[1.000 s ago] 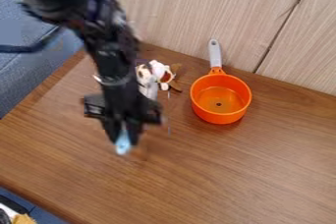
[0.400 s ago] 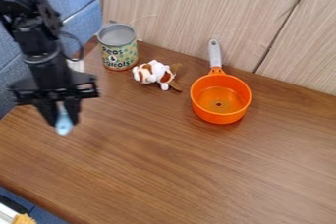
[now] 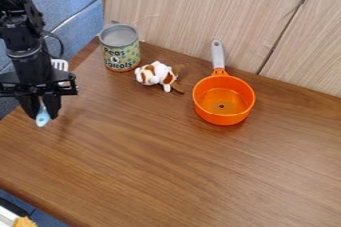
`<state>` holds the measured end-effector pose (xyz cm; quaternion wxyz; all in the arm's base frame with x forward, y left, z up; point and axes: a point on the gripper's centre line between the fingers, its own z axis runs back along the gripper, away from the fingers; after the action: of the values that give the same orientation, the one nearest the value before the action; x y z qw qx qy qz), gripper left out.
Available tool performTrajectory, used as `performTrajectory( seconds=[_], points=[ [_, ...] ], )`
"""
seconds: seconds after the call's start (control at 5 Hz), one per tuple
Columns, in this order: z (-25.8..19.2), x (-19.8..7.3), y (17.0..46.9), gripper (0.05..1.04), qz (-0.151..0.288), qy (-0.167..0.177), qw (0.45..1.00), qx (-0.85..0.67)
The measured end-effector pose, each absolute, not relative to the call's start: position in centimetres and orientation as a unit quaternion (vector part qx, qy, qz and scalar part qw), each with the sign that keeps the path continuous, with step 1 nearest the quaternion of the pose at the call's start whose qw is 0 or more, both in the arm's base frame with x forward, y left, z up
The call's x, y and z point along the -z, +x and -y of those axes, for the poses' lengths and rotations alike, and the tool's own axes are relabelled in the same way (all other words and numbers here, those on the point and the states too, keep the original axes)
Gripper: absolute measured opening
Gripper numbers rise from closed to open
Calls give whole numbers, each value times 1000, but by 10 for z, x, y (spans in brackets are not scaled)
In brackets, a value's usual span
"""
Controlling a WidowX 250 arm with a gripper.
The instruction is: Move the blue spatula to the left middle side
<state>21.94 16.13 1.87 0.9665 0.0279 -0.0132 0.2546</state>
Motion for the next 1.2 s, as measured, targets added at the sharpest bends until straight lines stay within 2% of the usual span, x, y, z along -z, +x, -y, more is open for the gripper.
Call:
performTrajectory(
  seconds=[0.4,0.6,0.8,1.0,1.2],
  points=[
    [-172,13,232,328,3,27,978,-205],
    [-177,14,242,394,9,26,980,-198],
    [-174,14,243,687,8,16,980,-199],
    [-173,15,239,947,2,20,977,-213],
    [-169,14,238,1001,-2,21,976,-215]
  ],
)
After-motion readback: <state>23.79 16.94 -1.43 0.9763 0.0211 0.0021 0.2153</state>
